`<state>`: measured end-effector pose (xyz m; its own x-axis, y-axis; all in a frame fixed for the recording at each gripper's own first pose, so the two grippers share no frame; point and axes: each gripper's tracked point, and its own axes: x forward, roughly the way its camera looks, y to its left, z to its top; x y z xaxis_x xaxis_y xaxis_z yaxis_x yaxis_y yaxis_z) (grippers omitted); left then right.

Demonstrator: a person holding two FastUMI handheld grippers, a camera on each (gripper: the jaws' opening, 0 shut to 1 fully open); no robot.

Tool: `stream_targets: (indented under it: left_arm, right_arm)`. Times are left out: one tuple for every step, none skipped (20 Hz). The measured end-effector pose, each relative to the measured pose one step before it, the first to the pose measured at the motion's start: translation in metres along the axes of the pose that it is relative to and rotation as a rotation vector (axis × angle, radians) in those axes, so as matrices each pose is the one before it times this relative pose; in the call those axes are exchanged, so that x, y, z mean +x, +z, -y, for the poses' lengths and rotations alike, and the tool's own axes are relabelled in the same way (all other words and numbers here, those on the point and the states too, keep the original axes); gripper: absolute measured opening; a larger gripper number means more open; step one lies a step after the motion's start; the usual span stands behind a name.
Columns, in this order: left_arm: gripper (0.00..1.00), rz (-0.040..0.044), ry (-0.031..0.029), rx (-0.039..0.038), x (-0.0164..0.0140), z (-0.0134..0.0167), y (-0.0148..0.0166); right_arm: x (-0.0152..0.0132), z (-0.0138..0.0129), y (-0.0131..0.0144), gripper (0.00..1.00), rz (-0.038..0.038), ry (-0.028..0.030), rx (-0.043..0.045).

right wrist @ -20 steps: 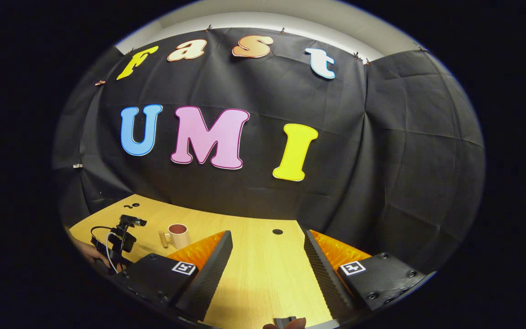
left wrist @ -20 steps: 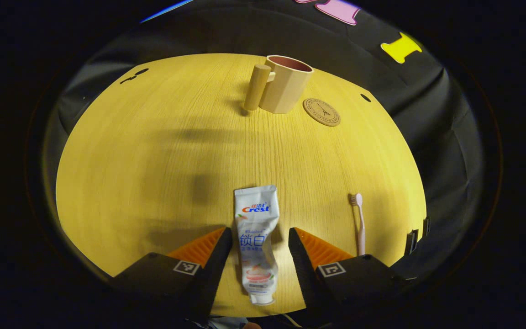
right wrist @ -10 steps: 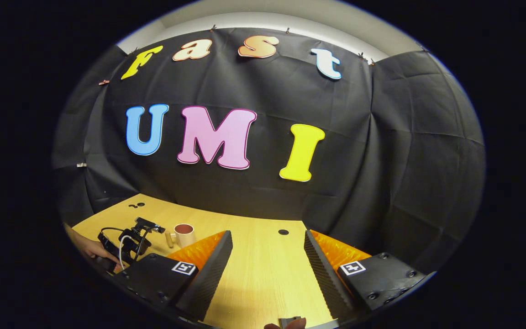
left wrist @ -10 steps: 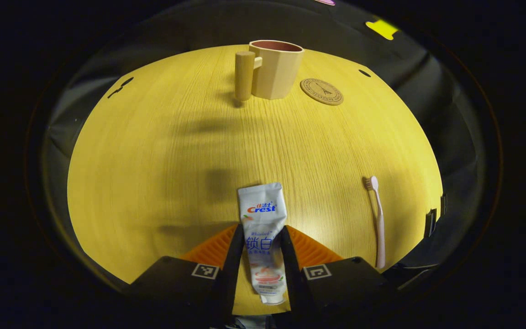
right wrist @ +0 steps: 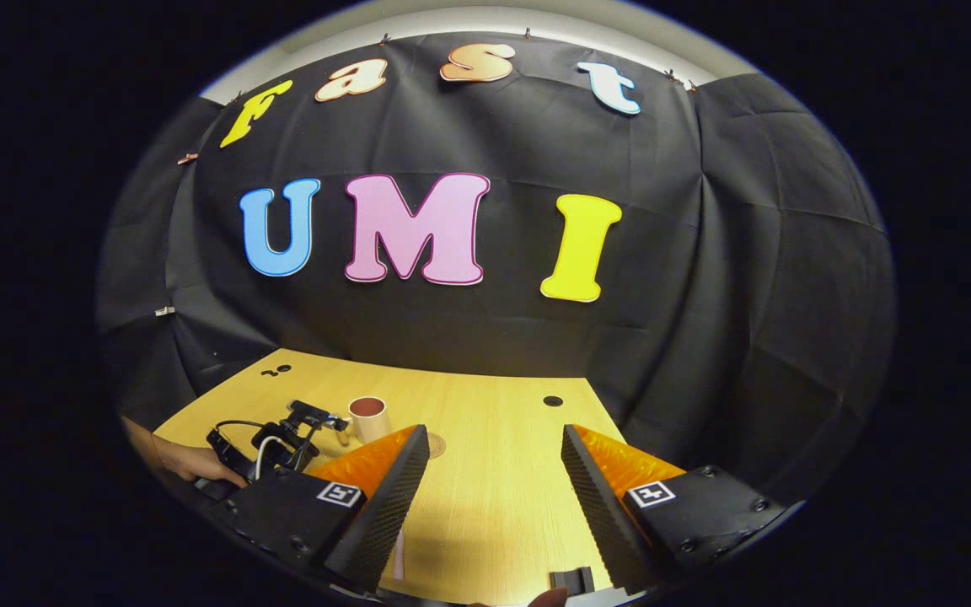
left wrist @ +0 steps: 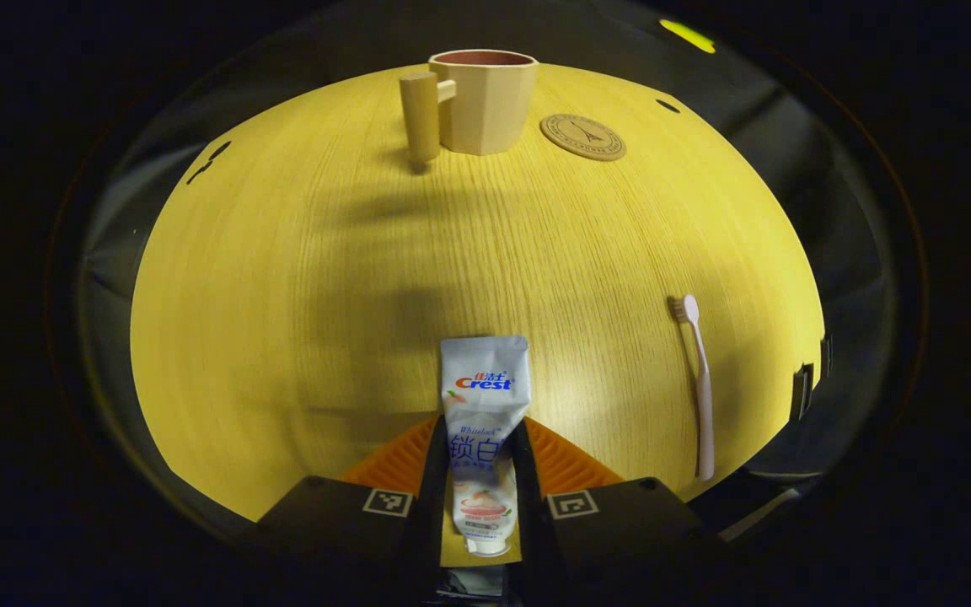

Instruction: Put the toothbrush and toothpaste on the desktop into the cup, then pick up the cup and place it on the coaster on the desktop.

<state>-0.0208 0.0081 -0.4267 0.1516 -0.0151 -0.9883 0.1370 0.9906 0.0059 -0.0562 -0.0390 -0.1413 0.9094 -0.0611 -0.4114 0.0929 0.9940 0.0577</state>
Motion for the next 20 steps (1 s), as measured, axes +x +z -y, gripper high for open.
stream_targets:
  left_arm:
    - [0.48, -0.03457, 0.01262, 0.01417, -0.00171, -0.00191, -0.00530]
    - [0.49, -0.00155, 0.00242, 0.02314, 0.00079, -0.00062, 0.00017]
    - [0.51, 0.00462, -0.00637, 0.01115, -0.00099, 0.00115, 0.00095]
    - [0.50, 0.00707, 0.00419, -0.00271, 0.00043, -0.00158, 0.00502]
    - [0.48, 0.02223, 0.00388, -0.00579, -0.00054, -0.00247, -0.00090]
    - [0.32, 0.01848, -0.00328, -0.00694, 0.00079, -0.00115, 0.00196]
    - [0.27, 0.01579, -0.00622, -0.00928, -0.00138, -0.00030, 0.00011]
    - [0.24, 0.01214, -0.00761, -0.00177, -0.00081, -0.00021, 0.00030]
    - [0.20, 0.01152, -0.00896, -0.00097, -0.00127, -0.00026, -0.00034]
    - [0.19, 0.01363, -0.01246, -0.00643, -0.00081, 0.00000, 0.00112]
    - [0.21, 0.01286, -0.01590, -0.01133, -0.00112, -0.00038, -0.00101]
    - [0.16, 0.01009, -0.00653, -0.01715, -0.00241, -0.00164, -0.00034]
    - [0.16, 0.01533, -0.00184, -0.02044, -0.00194, -0.00151, 0.00035]
    - [0.16, 0.01670, 0.00397, -0.01495, -0.00326, -0.00272, 0.00096]
    - [0.16, 0.01071, 0.00267, -0.01014, -0.00350, -0.00253, -0.00141]
    - [0.11, 0.00980, -0.00290, -0.00754, -0.00538, -0.00190, -0.00085]
    - [0.16, 0.00946, -0.00361, -0.00985, -0.00664, -0.00217, -0.00193]
    - [0.16, 0.01378, -0.00476, -0.01213, -0.00758, -0.00264, -0.00066]
    - [0.16, 0.01453, -0.00608, -0.01273, -0.00765, -0.00231, -0.00112]
    - [0.16, 0.00997, -0.00658, -0.01279, -0.00768, -0.00199, -0.00077]
  right_arm:
    - [-0.00083, -0.00070, 0.00139, 0.97, 0.00439, -0.00036, -0.00644]
    - [0.00063, -0.00007, 0.00018, 0.97, 0.00306, 0.00034, -0.00377]
    - [0.00069, -0.00055, -0.00070, 0.97, 0.00051, 0.00071, 0.00058]
    - [0.00062, 0.00004, -0.00107, 0.97, -0.00307, 0.00151, 0.00327]
    - [0.00034, -0.00030, -0.00168, 0.97, -0.00412, 0.00098, 0.00586]
    - [0.00039, 0.00051, -0.00198, 0.97, -0.00330, -0.00033, 0.00533]
    - [0.00044, 0.00021, -0.00331, 0.97, -0.00750, 0.00026, 0.00522]
    - [0.00087, -0.00099, -0.00423, 0.97, -0.01119, 0.00096, 0.00498]
    - [0.00142, -0.00077, -0.00382, 0.97, -0.01166, 0.00355, 0.00410]
    - [0.00156, -0.00134, -0.00545, 0.97, -0.01621, 0.00660, 0.00512]
    - [0.00322, -0.00293, -0.00571, 0.97, -0.02044, 0.00842, 0.00485]
    - [0.00331, -0.00499, -0.00725, 0.97, -0.02847, 0.01317, 0.00473]
    - [0.00316, -0.00576, -0.01015, 0.97, -0.03736, 0.01554, 0.00195]
    - [0.00391, -0.00600, -0.00780, 0.98, -0.03363, 0.01447, 0.00051]
    - [0.00437, -0.00797, -0.00888, 0.97, -0.03368, 0.01612, -0.00200]
    - [0.00408, -0.00751, -0.00924, 0.98, -0.03371, 0.01536, -0.00413]
    - [0.00521, -0.00730, -0.01039, 0.98, -0.03672, 0.01442, -0.00337]
    - [0.00601, -0.00834, -0.01049, 0.98, -0.03942, 0.01391, -0.00048]
    - [0.00399, -0.00723, -0.00924, 0.97, -0.03555, 0.00963, 0.00293]
    - [0.00521, -0.00687, -0.00914, 0.98, -0.03269, 0.01028, 0.00482]
